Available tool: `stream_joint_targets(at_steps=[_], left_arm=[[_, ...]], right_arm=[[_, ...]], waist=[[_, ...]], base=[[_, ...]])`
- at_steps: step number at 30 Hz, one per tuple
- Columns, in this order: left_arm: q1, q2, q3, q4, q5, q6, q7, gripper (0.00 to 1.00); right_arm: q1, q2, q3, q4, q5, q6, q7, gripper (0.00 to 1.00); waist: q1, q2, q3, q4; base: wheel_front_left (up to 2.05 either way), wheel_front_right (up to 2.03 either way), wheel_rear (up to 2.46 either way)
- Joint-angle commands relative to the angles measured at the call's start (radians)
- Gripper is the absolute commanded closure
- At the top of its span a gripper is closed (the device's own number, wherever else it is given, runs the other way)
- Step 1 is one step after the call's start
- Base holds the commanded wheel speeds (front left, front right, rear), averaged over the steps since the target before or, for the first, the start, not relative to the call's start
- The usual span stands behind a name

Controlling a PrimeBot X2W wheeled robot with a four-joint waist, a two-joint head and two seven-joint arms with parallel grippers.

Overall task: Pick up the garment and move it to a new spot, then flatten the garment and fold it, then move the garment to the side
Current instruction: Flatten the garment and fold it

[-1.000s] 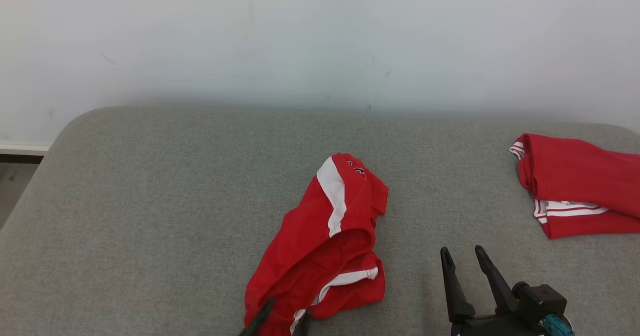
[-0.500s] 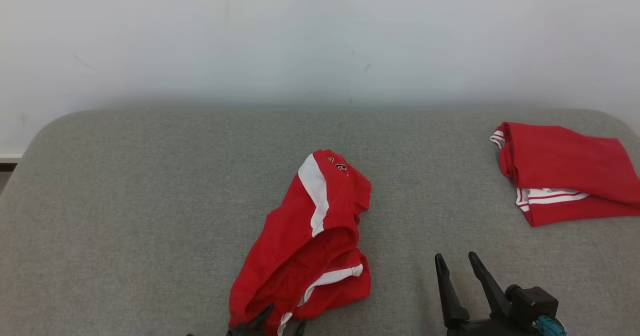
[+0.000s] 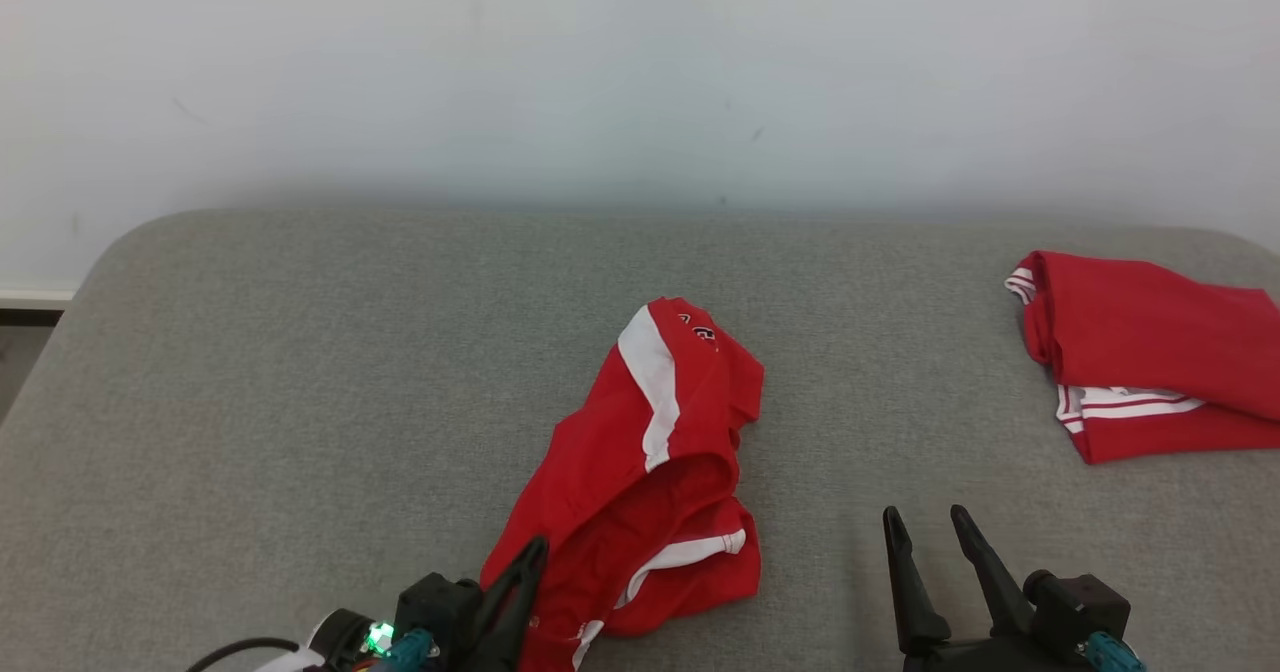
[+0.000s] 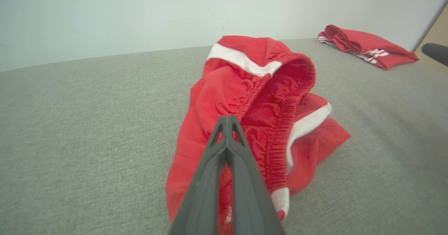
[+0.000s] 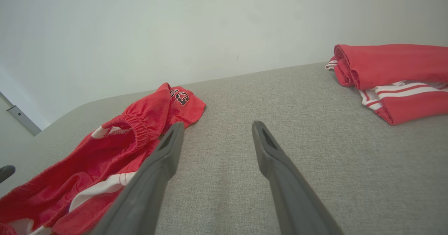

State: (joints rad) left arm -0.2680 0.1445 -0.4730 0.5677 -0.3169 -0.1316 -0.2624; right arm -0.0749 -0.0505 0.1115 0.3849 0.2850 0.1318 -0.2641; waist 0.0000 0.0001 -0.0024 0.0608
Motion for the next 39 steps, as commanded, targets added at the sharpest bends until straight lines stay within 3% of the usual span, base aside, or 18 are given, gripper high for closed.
stream_joint_targets(at_steps=[1,5,6,7,8,17,25,26,27,28,34,39], left_arm=[[0.007,0.007,-0.004,-0.001,0.002,0.002,-0.002,1.00],[0.025,0.011,-0.046,-0.011,0.003,0.002,-0.002,1.00],[0.027,0.013,-0.059,-0.015,0.003,0.002,-0.002,0.83],[0.028,0.017,-0.068,-0.019,0.007,0.002,-0.002,0.21],[0.033,0.018,-0.079,-0.019,0.008,0.002,-0.002,0.00],[-0.031,0.042,-0.270,0.102,0.015,0.002,0.012,0.00],[-0.094,0.036,-0.317,0.232,-0.010,0.002,0.010,0.00],[-0.100,0.033,-0.320,0.245,-0.014,0.002,0.008,0.13],[-0.106,0.031,-0.317,0.253,-0.023,0.002,0.007,0.78],[-0.109,0.028,-0.315,0.258,-0.027,0.002,0.005,1.00],[-0.130,0.026,-0.292,0.203,-0.098,0.002,-0.002,1.00],[-0.142,0.030,-0.219,0.046,-0.150,0.002,-0.002,1.00]], right_arm=[[0.013,0.000,0.002,0.003,0.004,-0.002,-0.001,0.00],[0.006,0.000,0.013,0.006,0.009,-0.002,-0.001,0.00],[0.005,0.000,0.013,0.006,0.009,-0.002,-0.001,0.00],[0.004,0.000,0.014,0.006,0.009,-0.002,-0.001,0.00],[0.003,0.000,0.014,0.006,0.009,-0.002,-0.001,0.00],[-0.011,0.000,0.025,0.015,0.004,-0.002,-0.001,0.00],[-0.017,0.000,0.023,0.021,0.002,-0.002,-0.001,0.00],[-0.014,0.000,0.023,0.021,0.002,-0.002,-0.001,0.00],[-0.011,0.000,0.024,0.022,0.003,-0.002,-0.001,0.00],[-0.008,0.000,0.022,0.022,0.004,-0.002,-0.001,0.00],[0.010,0.000,0.013,0.021,0.010,-0.002,-0.001,0.00],[0.017,0.000,0.006,0.019,0.016,-0.002,-0.001,0.00]], waist=[[0.0000,-0.0001,-0.001,0.015],[0.0000,-0.0001,0.000,0.025],[0.0000,-0.0001,0.000,0.027],[0.0000,-0.0001,0.001,0.028],[0.0000,-0.0001,0.001,0.029],[0.0000,-0.0001,0.017,0.012],[0.0000,-0.0001,0.026,-0.012],[0.0000,-0.0001,0.025,-0.012],[0.0000,-0.0001,0.023,-0.013],[0.0000,-0.0001,0.021,-0.013],[0.0000,-0.0001,0.001,0.007],[0.0000,-0.0001,-0.010,0.047]], base=[[0.00,0.00,0.00],[0.00,0.00,0.00],[0.00,0.00,0.00],[0.00,0.00,0.00],[0.00,0.00,0.00],[0.00,0.00,0.00],[0.00,0.00,0.00],[0.00,0.00,0.00],[0.00,0.00,0.00],[0.00,0.00,0.00],[0.00,0.00,0.00],[0.00,0.00,0.00]])
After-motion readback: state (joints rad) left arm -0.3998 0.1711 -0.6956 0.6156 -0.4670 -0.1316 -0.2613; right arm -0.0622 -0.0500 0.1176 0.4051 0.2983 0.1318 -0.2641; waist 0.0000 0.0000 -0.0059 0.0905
